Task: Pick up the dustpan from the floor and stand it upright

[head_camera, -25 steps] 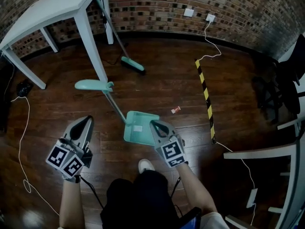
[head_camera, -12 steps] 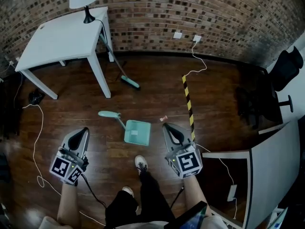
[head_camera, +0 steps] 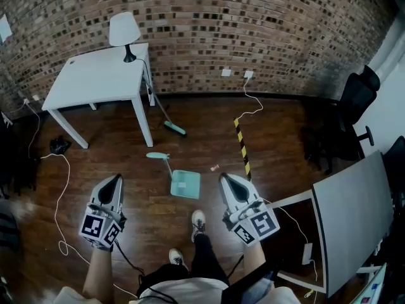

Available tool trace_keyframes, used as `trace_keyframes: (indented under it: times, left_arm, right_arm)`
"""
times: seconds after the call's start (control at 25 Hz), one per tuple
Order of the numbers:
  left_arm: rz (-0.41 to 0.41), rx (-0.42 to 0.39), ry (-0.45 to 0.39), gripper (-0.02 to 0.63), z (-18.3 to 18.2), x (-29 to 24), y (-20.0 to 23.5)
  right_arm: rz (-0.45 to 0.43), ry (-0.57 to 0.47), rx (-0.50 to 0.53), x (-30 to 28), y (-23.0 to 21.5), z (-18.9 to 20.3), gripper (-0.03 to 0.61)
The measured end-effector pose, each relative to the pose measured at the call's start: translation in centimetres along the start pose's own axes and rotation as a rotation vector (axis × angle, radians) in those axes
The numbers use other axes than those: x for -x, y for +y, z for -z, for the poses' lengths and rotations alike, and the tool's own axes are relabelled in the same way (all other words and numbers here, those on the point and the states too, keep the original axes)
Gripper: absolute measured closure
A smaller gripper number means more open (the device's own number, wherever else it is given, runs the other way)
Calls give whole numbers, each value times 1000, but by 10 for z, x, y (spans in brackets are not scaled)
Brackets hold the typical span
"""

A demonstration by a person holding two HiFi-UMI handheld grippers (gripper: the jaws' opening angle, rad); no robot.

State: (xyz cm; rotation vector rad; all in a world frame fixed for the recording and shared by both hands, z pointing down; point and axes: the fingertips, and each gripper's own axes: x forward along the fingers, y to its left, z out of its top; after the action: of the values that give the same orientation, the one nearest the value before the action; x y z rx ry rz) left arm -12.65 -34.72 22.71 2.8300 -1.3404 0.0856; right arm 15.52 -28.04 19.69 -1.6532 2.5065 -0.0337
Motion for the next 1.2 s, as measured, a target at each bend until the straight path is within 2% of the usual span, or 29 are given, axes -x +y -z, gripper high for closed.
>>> trace_keyframes:
  times: [0.16,0.32,0.52,0.72,0.84,1.2]
  left_arm:
    - [35,-69,-30,626,-20,37,-13]
    - [47,-96,-66,624,-39,53,-34]
    - [83,-122,-92,621,-57,61,-69]
    - [75,-116,-102,621,-69,64,-99]
    - [74,-109,-91,621,-68,64,-115]
    - [84,-126,-87,621,-73,66,-131]
  right_arm:
    - [-27,-2,75,24,36,-33,597]
    - [9,-16,130,46,47,-59,598]
    - [12,-37,135,63,54,-75,598]
    - [-19,-69,139,79,51,-93,598]
    - [-2,-95,119,91,41,-102,598]
    - [16,-83,133,101,40,-102,598]
